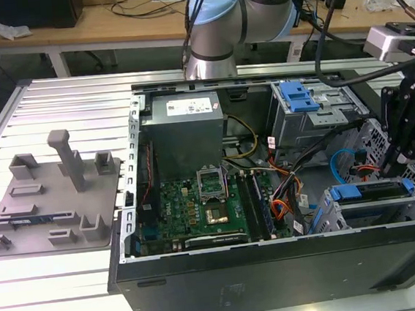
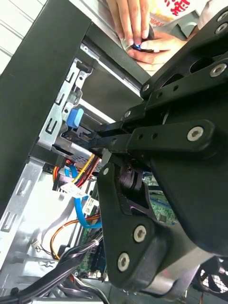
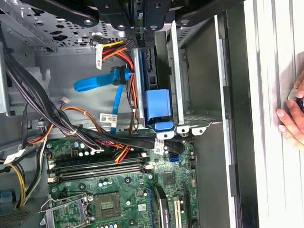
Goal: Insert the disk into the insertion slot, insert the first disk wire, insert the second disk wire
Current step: 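Insert the first disk wire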
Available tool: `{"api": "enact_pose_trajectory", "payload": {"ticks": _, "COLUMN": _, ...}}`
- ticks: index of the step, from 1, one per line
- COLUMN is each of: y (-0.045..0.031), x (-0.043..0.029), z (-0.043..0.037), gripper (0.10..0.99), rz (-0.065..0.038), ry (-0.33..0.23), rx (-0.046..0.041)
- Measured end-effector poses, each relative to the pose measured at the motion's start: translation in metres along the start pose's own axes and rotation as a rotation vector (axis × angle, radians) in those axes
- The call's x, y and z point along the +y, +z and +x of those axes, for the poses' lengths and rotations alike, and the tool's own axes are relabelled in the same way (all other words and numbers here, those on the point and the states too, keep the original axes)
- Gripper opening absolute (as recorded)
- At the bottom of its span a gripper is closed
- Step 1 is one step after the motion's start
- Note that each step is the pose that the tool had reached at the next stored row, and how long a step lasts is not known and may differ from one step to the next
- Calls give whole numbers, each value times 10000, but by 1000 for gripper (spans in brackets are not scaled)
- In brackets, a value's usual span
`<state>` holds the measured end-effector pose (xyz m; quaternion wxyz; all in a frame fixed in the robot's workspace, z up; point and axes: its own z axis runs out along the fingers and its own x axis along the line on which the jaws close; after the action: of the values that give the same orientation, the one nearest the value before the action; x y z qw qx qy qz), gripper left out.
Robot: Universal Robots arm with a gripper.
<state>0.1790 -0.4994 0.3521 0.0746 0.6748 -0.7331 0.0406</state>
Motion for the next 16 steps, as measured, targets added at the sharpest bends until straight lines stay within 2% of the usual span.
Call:
{"api": "enact_pose_trajectory", "payload": {"ticks": 1, "y": 0, "x": 11, "z": 3, "gripper": 169, "rz": 90, "ry": 4, "rx": -12}}
{"api": "enact_pose_trajectory", "payload": {"ticks": 4, "y": 2, "x": 22, "z": 9, "gripper": 169, "rz": 240, "ry": -6, "rx": -33}}
{"api": "enact_pose_trajectory", "payload": {"ticks": 7, "y": 1, "x": 22, "z": 9, "gripper": 169, "rz": 248, "ry": -11, "rx": -35}}
{"api": "enact_pose_trajectory", "payload": {"ticks": 11, "y": 5, "x": 61, "z": 15, "gripper": 169, "rz": 254, "ry": -12, "rx": -42}}
{"api": "enact_pose_trajectory", "payload": {"ticks": 16, "y": 6, "x": 61, "z": 20, "gripper": 169, "rz": 255, "ry": -13, "rx": -43}}
